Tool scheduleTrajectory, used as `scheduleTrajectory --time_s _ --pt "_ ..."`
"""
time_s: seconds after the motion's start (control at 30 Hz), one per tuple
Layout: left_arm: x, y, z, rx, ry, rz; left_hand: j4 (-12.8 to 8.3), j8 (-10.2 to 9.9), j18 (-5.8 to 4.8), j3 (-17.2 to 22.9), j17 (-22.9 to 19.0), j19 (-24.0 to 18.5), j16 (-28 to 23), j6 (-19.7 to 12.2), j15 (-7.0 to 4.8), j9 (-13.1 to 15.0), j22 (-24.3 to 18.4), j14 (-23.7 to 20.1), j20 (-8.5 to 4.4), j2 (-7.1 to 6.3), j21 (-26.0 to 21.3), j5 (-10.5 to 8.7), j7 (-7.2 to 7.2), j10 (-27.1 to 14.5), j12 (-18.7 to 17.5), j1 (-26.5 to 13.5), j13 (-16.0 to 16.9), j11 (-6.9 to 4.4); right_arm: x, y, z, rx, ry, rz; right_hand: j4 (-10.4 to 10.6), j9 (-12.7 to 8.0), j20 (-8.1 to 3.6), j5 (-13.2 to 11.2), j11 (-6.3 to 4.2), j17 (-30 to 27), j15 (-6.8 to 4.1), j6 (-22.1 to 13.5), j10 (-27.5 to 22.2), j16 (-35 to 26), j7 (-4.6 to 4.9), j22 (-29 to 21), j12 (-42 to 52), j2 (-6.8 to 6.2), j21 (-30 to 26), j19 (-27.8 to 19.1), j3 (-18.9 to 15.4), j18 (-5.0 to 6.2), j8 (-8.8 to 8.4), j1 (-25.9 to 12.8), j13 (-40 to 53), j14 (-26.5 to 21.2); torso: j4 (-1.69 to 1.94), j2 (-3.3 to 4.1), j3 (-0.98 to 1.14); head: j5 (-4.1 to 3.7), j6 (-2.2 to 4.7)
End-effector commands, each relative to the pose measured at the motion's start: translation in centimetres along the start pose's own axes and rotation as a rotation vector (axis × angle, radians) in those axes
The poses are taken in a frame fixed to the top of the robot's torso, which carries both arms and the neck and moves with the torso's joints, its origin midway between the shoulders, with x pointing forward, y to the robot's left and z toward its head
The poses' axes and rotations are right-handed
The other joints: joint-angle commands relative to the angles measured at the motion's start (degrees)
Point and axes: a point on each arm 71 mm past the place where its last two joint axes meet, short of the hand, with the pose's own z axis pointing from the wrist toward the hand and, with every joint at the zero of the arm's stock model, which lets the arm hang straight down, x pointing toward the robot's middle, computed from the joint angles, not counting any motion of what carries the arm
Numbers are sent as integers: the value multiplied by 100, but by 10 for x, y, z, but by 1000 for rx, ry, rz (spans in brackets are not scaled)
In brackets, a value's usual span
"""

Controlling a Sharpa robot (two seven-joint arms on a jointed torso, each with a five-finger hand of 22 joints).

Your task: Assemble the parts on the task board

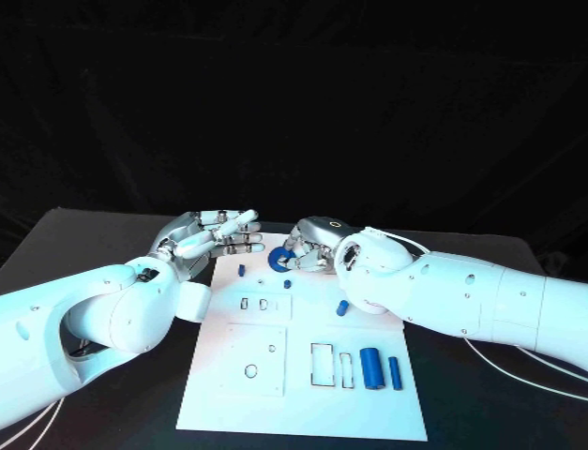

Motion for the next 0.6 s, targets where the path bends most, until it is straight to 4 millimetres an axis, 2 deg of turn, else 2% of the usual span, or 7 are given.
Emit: scheduleTrajectory --time_s 0.03,0.27,0.37,0.47,0.6 --pt "2 -1 0 4 13 -5 0 -25 83 -39 -8 30 -36 25 38 -2 -8 -5 -9 60 -18 -3 33 -8 -19 -5 1 31 2 -2 -1 20 22 5 32 -12 -29 31 6 727 -26 -6 20 25 6 1242 26 -22 7 376 -10 -43 -37 -46 6 427 0 0 -2 -2 2" --pt "3 -1 0 4 16 -6 0 -25 83 -39 -8 30 -36 25 38 -2 -8 -5 -9 60 -18 -3 33 -8 -19 -5 1 31 -1 -6 -7 20 -11 9 -12 -10 -31 68 5 733 -26 -19 31 28 8 1247 44 -70 10 380 11 -44 -57 20 26 428 3 1 -2 1 7" --pt "2 -1 0 4 14 -6 0 -25 83 -39 -8 30 -36 25 38 -2 -8 -5 -9 60 -18 -3 33 -8 -19 -5 1 31 -4 -8 -13 16 -25 13 -23 -9 -31 77 5 736 -26 -18 38 29 8 1255 53 -76 16 387 19 -46 -59 38 36 429 -14 -2 4 14 15" --pt "0 -1 0 4 11 -4 0 -25 83 -39 -8 30 -36 25 38 -2 -8 -5 -9 60 -18 -3 33 -8 -19 -5 1 31 -9 -11 -21 12 -48 23 -40 -7 -32 88 4 741 -27 -15 48 31 7 1262 64 -89 22 393 30 -48 -62 64 49 430 -28 -1 1 11 20" --pt "-1 -2 -1 4 8 -4 0 -25 83 -39 -8 30 -36 25 38 -2 -8 -5 -9 60 -18 -3 33 -8 -19 -5 1 31 -19 -18 -35 10 -82 49 -101 2 -35 108 0 733 -30 4 57 28 3 1276 71 -130 32 404 75 -52 -69 157 58 428 -51 -11 11 19 47"
